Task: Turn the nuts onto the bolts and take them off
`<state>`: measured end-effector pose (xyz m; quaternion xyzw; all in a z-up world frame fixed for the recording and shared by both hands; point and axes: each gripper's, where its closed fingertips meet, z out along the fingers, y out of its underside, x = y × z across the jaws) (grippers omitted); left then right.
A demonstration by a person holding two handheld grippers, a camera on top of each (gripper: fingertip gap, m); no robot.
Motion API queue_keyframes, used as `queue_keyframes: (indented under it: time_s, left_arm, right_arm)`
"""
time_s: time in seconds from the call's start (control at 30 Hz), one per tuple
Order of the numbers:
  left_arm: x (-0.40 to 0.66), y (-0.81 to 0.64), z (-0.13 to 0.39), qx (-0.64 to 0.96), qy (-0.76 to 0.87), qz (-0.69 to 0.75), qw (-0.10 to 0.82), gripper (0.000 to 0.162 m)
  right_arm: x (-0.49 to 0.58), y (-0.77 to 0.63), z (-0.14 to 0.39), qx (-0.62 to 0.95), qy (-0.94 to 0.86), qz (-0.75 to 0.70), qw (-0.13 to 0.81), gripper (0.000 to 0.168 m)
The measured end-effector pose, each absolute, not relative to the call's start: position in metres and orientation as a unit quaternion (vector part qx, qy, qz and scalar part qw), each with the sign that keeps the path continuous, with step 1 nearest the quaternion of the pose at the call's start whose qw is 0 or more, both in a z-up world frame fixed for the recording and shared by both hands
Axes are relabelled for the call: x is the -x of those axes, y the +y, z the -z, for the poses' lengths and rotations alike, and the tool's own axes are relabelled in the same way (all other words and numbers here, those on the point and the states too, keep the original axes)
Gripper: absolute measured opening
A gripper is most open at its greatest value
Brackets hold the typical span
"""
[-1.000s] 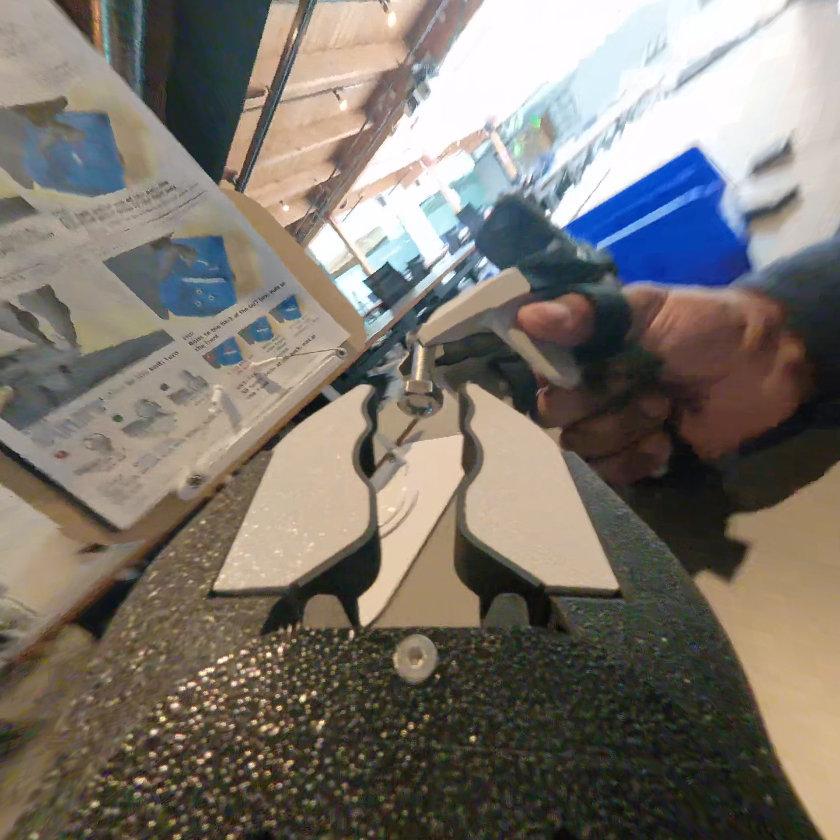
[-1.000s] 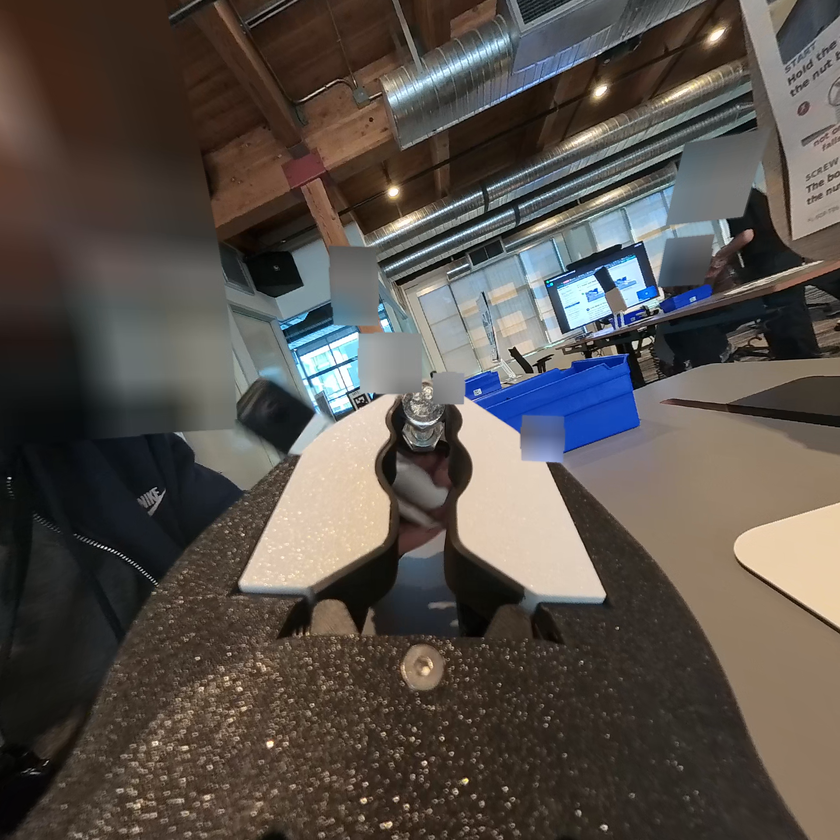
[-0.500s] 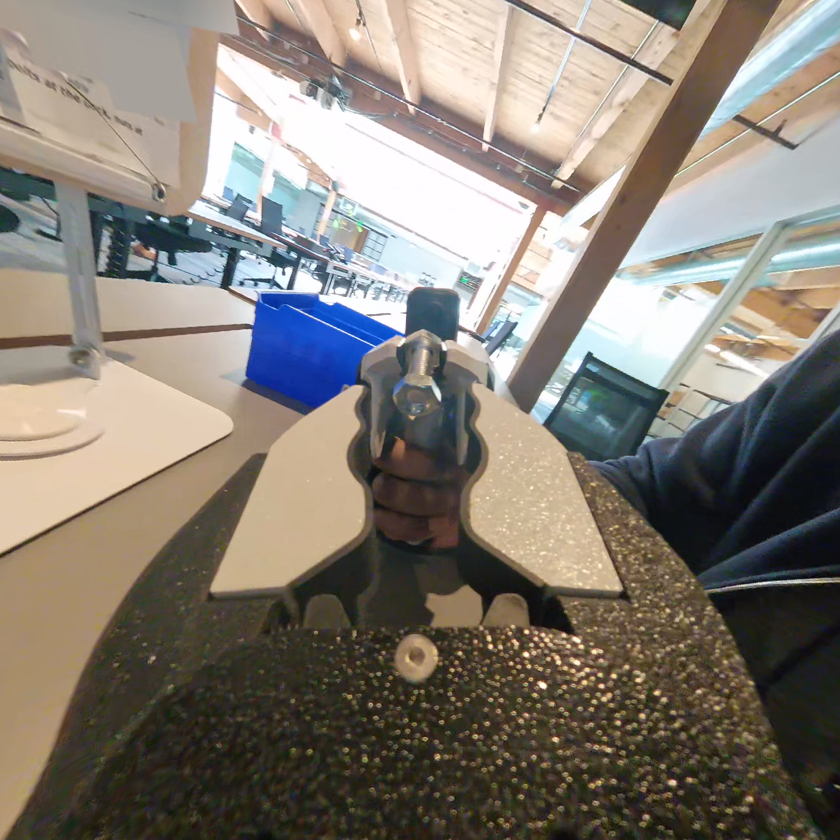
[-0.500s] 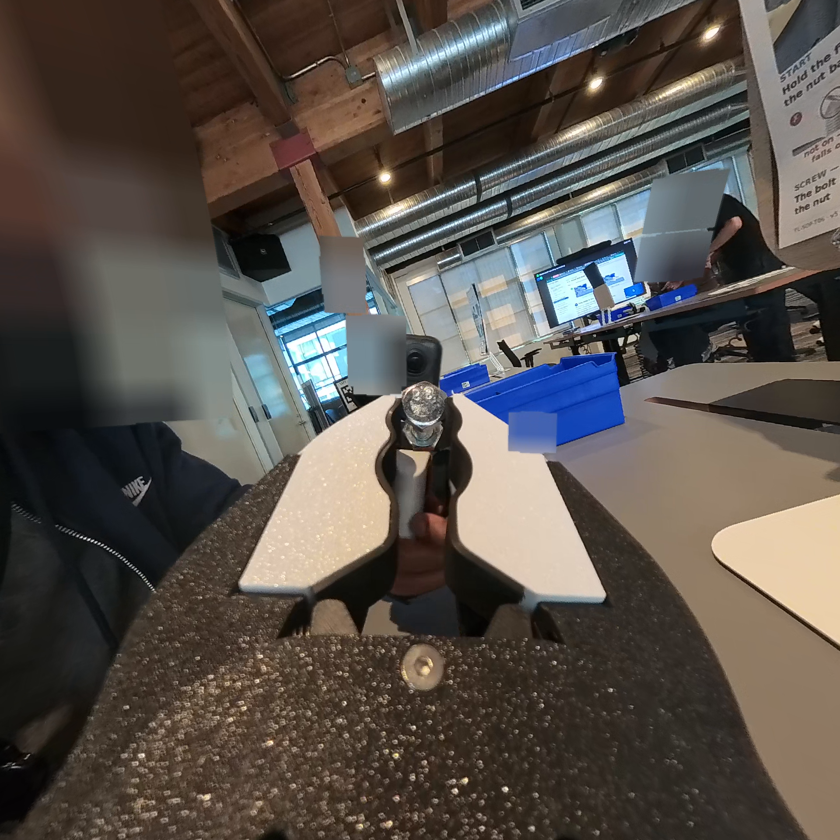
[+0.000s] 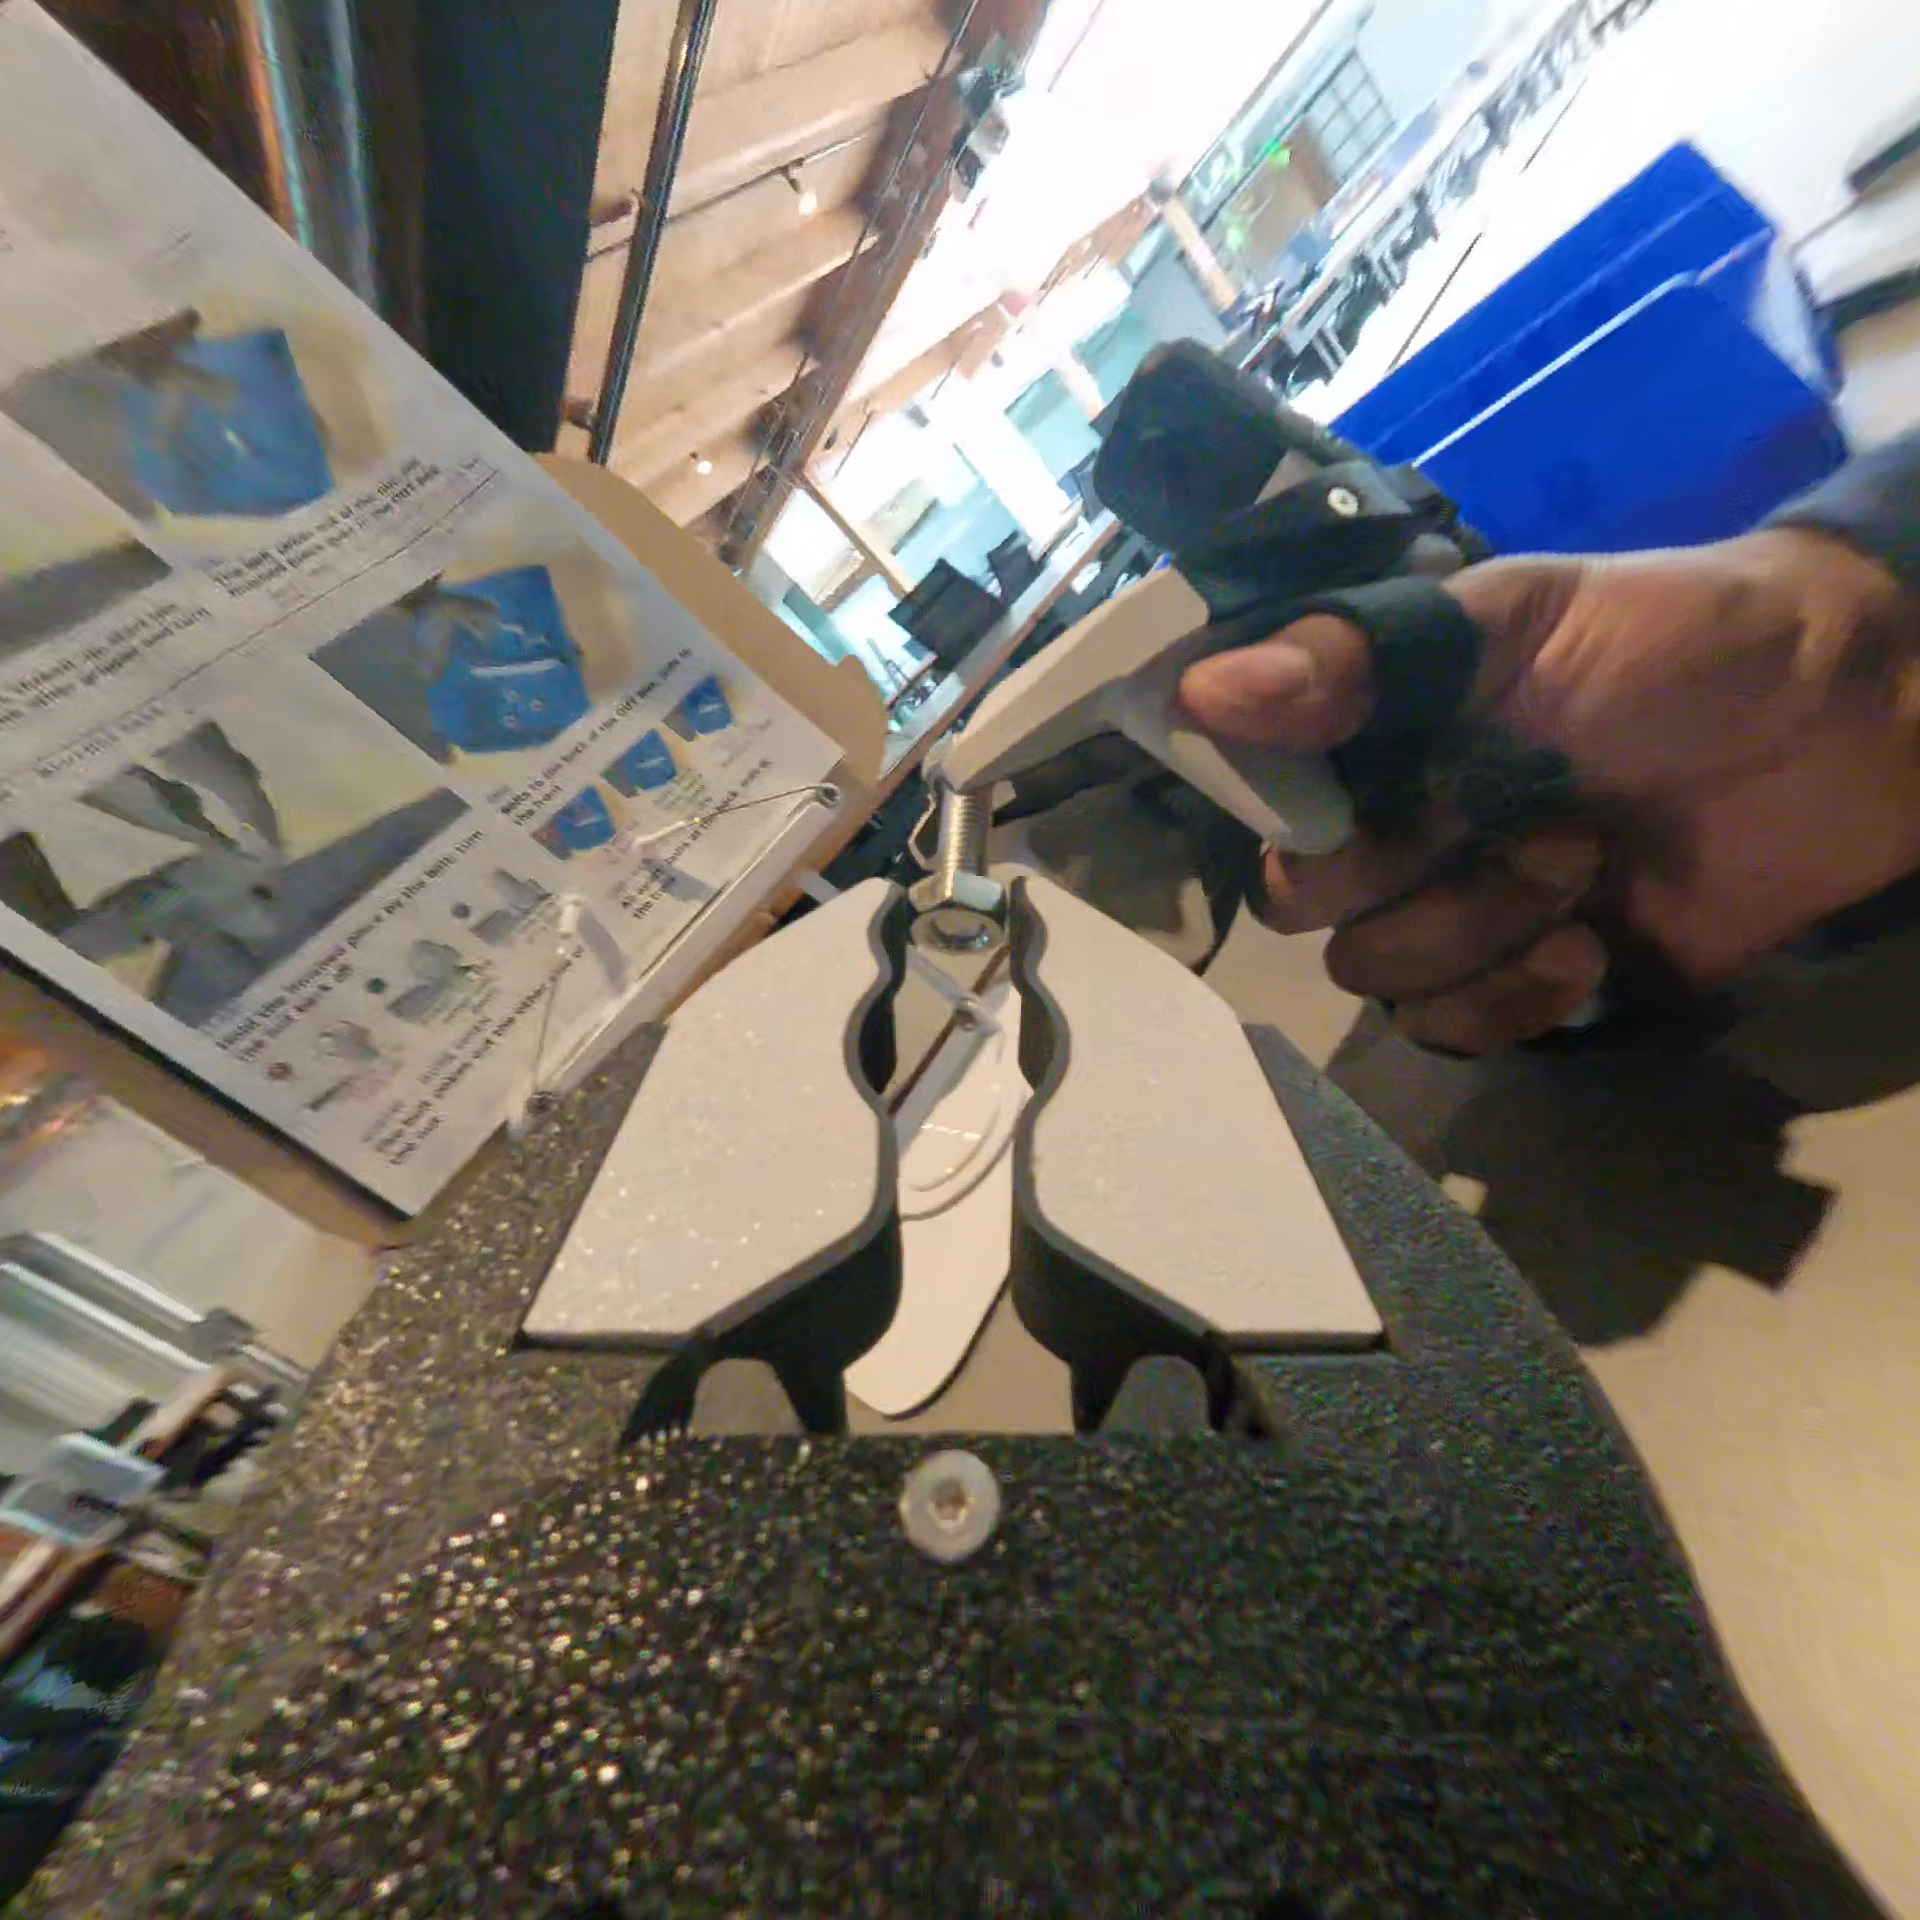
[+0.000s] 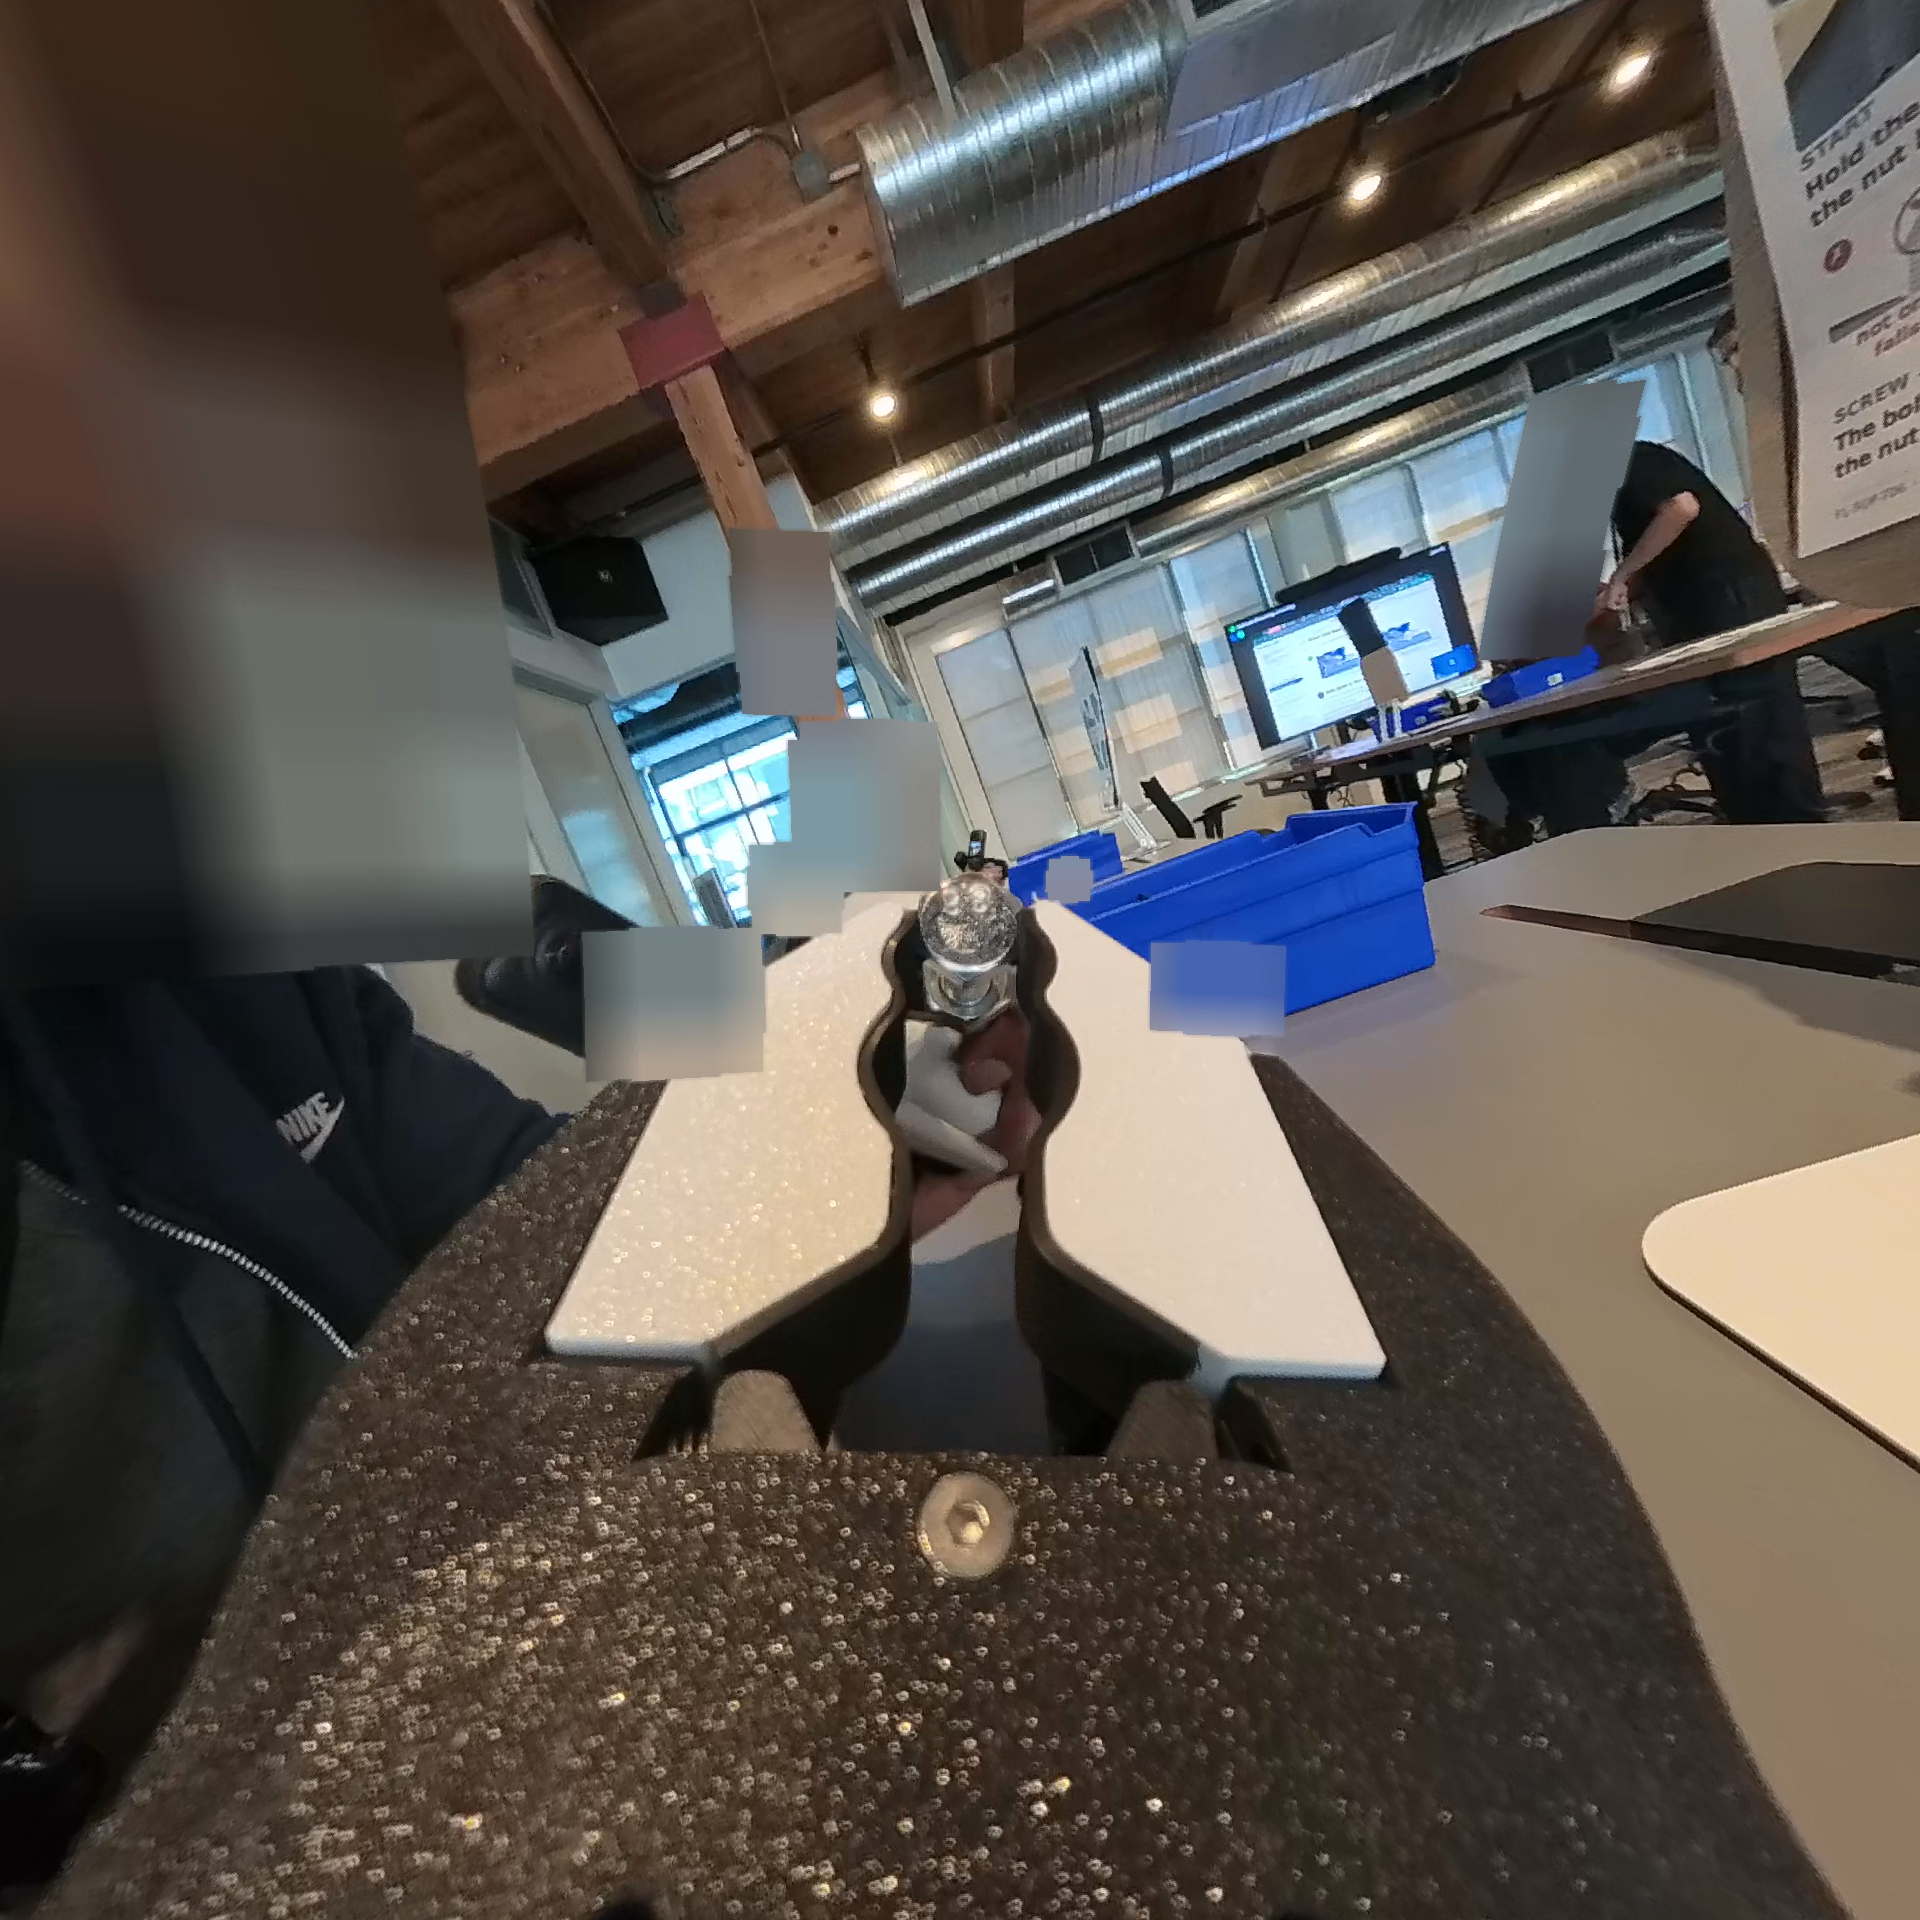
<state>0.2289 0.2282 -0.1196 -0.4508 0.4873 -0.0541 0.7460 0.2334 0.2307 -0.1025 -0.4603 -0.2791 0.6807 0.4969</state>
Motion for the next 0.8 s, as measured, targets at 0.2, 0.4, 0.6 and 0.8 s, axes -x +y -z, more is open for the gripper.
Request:
queue_keyframes:
  time_s: [0.2,0.4,0.6,0.8]
  left_arm:
    - [-0.226,0.229,0.109,0.527,0.373,0.335,0.686,0.038]
    - [-0.223,0.236,0.116,0.573,0.245,0.589,0.514,0.038]
    - [-0.231,0.229,0.122,0.568,0.203,0.681,0.416,0.034]
    - [-0.232,0.226,0.121,0.559,0.198,0.698,0.401,0.019]
  right_arm:
    - [-0.237,0.233,0.101,0.460,-0.272,-0.680,0.501,0.017]
    - [-0.238,0.234,0.101,0.462,-0.272,-0.678,0.503,0.017]
    - [-0.235,0.233,0.103,0.465,-0.280,-0.674,0.502,0.017]
    - [-0.234,0.232,0.104,0.467,-0.284,-0.670,0.503,0.017]
